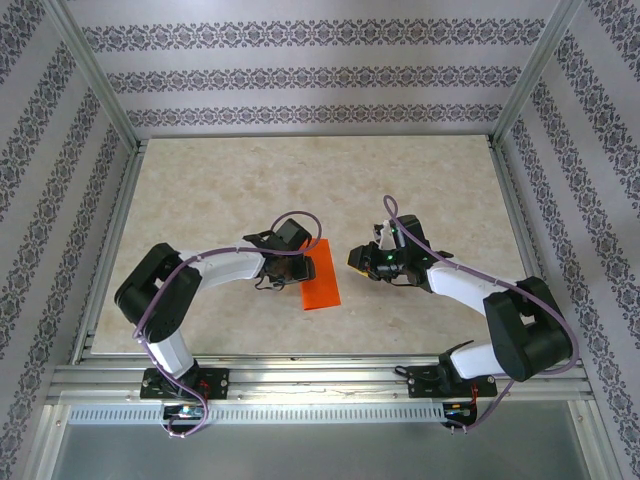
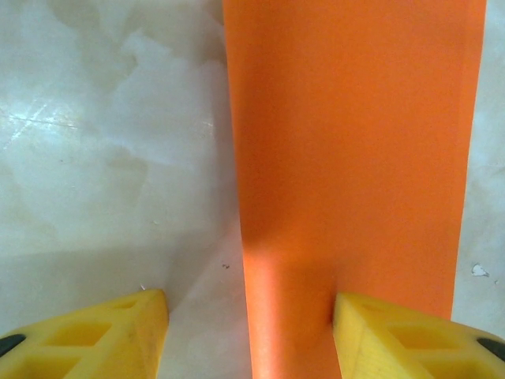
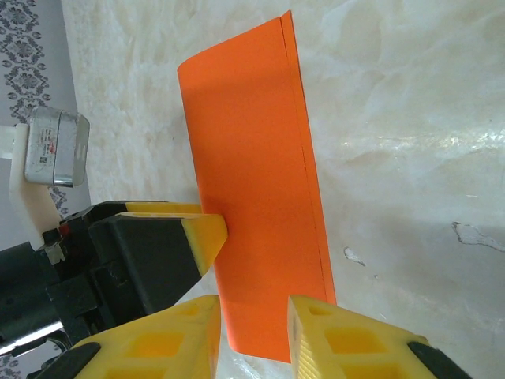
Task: Fold a paper plane with a square sheet of paper (pick it up from the middle)
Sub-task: First fold the square sheet of paper in half at the center of the table, then hold the square sheet of paper at the center of the table.
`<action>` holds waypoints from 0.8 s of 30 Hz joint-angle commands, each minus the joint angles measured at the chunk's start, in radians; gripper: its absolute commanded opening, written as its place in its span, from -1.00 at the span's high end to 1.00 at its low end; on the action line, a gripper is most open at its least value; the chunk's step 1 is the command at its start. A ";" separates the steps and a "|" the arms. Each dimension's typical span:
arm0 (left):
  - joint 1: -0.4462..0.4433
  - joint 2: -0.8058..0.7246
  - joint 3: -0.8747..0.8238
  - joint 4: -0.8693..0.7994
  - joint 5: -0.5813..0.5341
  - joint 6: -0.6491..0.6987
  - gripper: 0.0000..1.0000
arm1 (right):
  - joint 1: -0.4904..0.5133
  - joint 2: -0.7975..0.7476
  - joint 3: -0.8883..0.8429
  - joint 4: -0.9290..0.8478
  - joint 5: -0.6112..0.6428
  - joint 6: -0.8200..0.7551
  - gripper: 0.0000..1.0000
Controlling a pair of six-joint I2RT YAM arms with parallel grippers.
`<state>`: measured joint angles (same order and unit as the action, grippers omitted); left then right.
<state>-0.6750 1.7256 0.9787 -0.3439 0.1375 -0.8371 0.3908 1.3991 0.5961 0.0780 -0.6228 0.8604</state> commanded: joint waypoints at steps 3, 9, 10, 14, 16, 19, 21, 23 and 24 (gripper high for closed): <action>-0.009 0.042 0.029 -0.065 -0.012 0.023 -0.17 | 0.011 0.004 0.027 -0.017 -0.020 -0.017 0.39; -0.010 0.078 0.055 -0.101 -0.018 0.009 -0.21 | 0.011 0.008 0.024 -0.017 -0.020 -0.015 0.36; -0.009 0.084 0.060 -0.102 -0.017 0.007 -0.22 | 0.011 0.009 0.022 -0.018 -0.020 -0.017 0.36; -0.011 0.103 0.078 -0.113 -0.011 0.010 -0.24 | 0.013 0.022 0.022 -0.018 -0.027 -0.026 0.45; -0.012 0.110 0.084 -0.120 -0.016 0.010 -0.26 | 0.013 0.035 0.025 -0.020 -0.036 -0.032 0.52; -0.014 0.115 0.087 -0.116 -0.018 0.002 -0.27 | 0.015 0.050 0.027 -0.020 -0.037 -0.034 0.56; -0.015 0.121 0.092 -0.119 -0.011 0.006 -0.27 | 0.017 0.057 0.027 -0.020 -0.040 -0.035 0.56; -0.020 0.127 0.100 -0.128 -0.014 0.014 -0.27 | 0.017 0.063 0.027 -0.020 -0.040 -0.035 0.56; -0.021 0.131 0.105 -0.132 -0.013 0.016 -0.28 | 0.017 0.063 0.027 -0.021 -0.040 -0.036 0.56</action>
<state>-0.6807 1.7973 1.0821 -0.4595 0.1329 -0.8368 0.3958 1.4506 0.5987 0.0704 -0.6430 0.8452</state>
